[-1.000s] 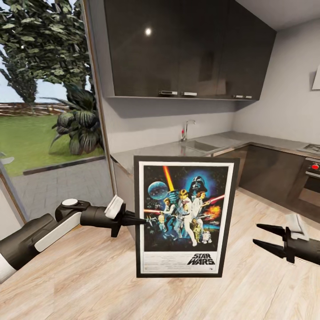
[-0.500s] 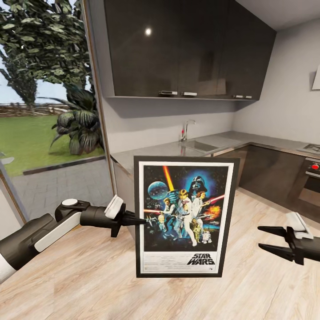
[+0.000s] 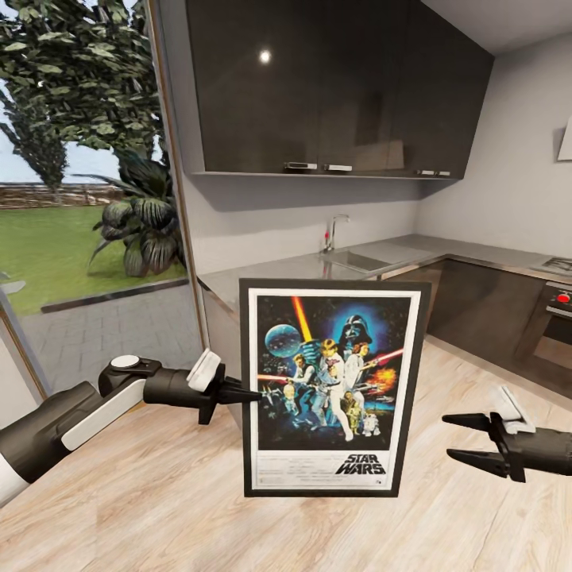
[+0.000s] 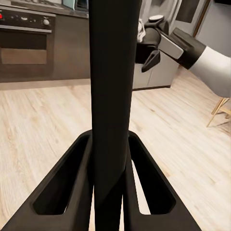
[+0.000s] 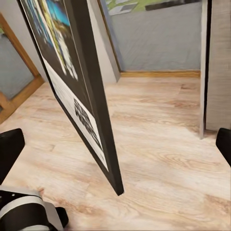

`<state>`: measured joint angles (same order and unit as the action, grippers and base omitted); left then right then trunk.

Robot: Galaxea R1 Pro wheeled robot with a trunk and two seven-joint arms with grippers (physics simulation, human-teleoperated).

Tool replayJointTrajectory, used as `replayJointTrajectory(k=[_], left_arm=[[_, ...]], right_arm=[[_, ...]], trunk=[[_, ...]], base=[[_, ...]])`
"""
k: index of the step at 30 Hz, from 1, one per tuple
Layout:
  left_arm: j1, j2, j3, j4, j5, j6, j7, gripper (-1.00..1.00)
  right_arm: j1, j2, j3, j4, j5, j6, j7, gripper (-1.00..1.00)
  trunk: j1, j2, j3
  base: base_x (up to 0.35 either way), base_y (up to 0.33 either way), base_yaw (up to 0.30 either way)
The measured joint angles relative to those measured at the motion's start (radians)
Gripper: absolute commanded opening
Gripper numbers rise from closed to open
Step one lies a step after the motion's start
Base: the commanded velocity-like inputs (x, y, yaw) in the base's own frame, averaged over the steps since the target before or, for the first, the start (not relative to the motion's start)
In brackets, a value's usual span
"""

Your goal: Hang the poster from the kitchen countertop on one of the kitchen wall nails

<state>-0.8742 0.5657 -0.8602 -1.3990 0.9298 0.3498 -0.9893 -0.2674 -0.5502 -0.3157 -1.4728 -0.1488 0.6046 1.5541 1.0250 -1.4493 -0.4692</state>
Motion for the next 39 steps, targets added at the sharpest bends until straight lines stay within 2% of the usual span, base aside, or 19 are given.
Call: replayJointTrajectory(k=[8, 13, 16, 20, 39], left_arm=[[0.0, -0.001, 0.0, -0.011, 0.001, 0.001, 0.0, -1.0], [0.0, -0.001, -0.001, -0.019, 0.001, 0.001, 0.0, -1.0], [0.004, -0.015, -0.012, -0.025, 0.007, 0.006, 0.002, -1.0], [0.004, -0.015, -0.012, -0.025, 0.006, 0.006, 0.002, -1.0], [0.004, -0.015, -0.012, -0.025, 0.007, 0.006, 0.002, -1.0]], right_arm=[[0.0, 0.01, 0.062, -0.004, -0.001, 0.0, -0.003, 1.0], [0.0, 0.011, 0.067, -0.004, -0.001, 0.0, -0.004, 1.0], [-0.017, 0.028, 0.07, 0.004, -0.018, 0.0, -0.007, 1.0], [-0.025, 0.051, 0.07, 0.004, -0.04, 0.0, -0.007, 1.0], [-0.025, 0.052, 0.07, 0.004, -0.04, 0.0, -0.007, 1.0]], trunk=[[0.0, 0.0, 0.0], [0.0, 0.0, 0.0], [0.0, 0.0, 0.0], [0.0, 0.0, 0.0], [0.0, 0.0, 0.0]], base=[[0.0, 0.0, 0.0], [0.0, 0.0, 0.0], [0.0, 0.0, 0.0], [0.0, 0.0, 0.0], [0.0, 0.0, 0.0]])
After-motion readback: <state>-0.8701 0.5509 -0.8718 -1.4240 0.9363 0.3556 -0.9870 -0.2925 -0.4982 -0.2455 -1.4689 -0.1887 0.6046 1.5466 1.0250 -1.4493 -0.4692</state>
